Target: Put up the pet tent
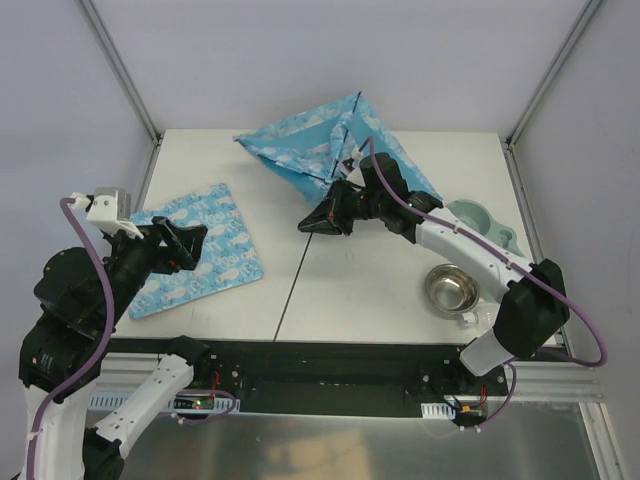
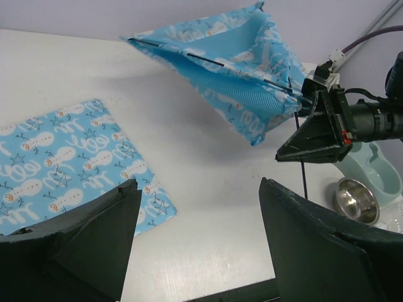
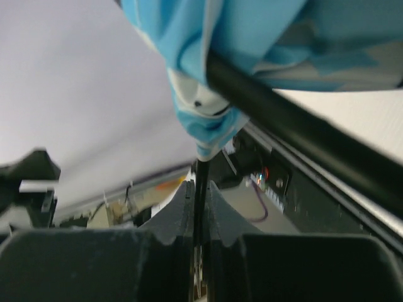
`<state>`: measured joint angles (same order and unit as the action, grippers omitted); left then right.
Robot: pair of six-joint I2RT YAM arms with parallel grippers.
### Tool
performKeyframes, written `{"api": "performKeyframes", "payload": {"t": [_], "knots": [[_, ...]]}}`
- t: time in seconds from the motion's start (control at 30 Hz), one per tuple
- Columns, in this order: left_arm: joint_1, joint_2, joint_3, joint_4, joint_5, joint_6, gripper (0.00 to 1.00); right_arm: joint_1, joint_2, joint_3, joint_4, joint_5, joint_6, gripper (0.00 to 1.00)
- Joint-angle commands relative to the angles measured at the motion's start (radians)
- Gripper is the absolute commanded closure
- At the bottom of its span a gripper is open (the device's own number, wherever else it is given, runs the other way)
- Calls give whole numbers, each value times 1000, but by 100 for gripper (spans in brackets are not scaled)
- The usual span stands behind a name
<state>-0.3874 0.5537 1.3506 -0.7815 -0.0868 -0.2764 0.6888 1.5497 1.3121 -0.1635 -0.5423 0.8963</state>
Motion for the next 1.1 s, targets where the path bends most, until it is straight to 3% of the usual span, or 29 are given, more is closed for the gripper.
{"api": "performKeyframes", "payload": {"t": [0.0,0.23,0.47,1.07], "knots": [[-8,46,-33,64,10,-47,22,6,-36,-19,-24,-277,-51,100],[-8,74,-105,85,61,-96,22,12,53,-42,24,-485,-40,100],[-8,86,-168,103,194,-139,23,11,196,-21,-41,-493,-85,100],[-8,104,-173,108,173,-127,22,-35,486,257,-102,-582,-39,100]]}}
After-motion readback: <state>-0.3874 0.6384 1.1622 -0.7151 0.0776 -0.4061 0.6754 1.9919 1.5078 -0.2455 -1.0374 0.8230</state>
